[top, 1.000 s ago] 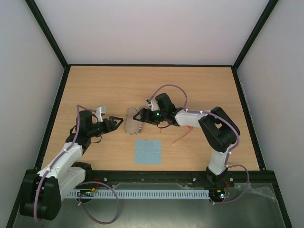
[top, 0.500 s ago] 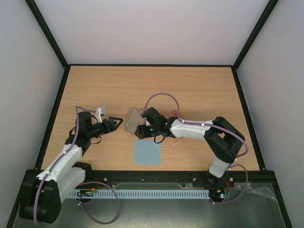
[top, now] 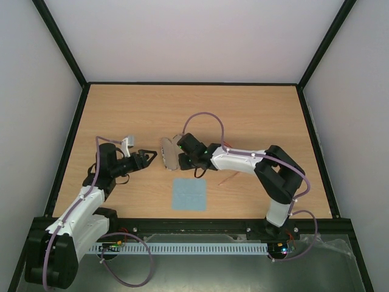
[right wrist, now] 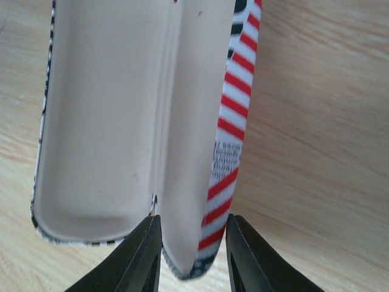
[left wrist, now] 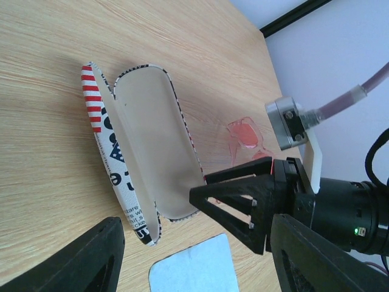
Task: Organize the sunglasses
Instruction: Adjust the sunglasses case at the center of the board.
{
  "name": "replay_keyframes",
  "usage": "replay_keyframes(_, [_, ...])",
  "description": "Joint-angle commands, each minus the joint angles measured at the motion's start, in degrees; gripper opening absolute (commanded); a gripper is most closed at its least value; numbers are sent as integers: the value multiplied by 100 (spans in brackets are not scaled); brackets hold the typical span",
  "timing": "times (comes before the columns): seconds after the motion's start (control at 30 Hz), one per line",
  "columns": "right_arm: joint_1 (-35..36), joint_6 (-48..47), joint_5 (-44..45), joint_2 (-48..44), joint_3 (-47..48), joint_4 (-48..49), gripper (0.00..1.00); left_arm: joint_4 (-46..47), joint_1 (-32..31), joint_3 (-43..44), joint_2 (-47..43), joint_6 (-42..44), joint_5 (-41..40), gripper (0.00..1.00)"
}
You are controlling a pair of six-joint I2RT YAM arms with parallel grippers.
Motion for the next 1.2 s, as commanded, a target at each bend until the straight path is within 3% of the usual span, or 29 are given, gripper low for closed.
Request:
replay_keyframes(0.0, [-24, -128, 491, 291, 445, -484, 31, -179, 39, 6, -61, 50, 92, 69])
replay_keyframes(0.47, [-562, -291, 262, 671, 1056, -463, 24, 1, 56, 40, 205, 75, 102, 69])
replay_keyframes(0.77, [-575, -422, 145, 1137, 1485, -577, 31, 93, 87, 88, 388, 107, 109, 69])
replay_keyframes(0.97, [-593, -432, 325, 1307, 1651, -664, 16, 129, 142, 82, 489, 142, 132, 69])
replay_keyframes(1.17, [-623, -298, 895, 1342, 1740, -764, 14, 250, 162, 93, 596, 111, 155, 69])
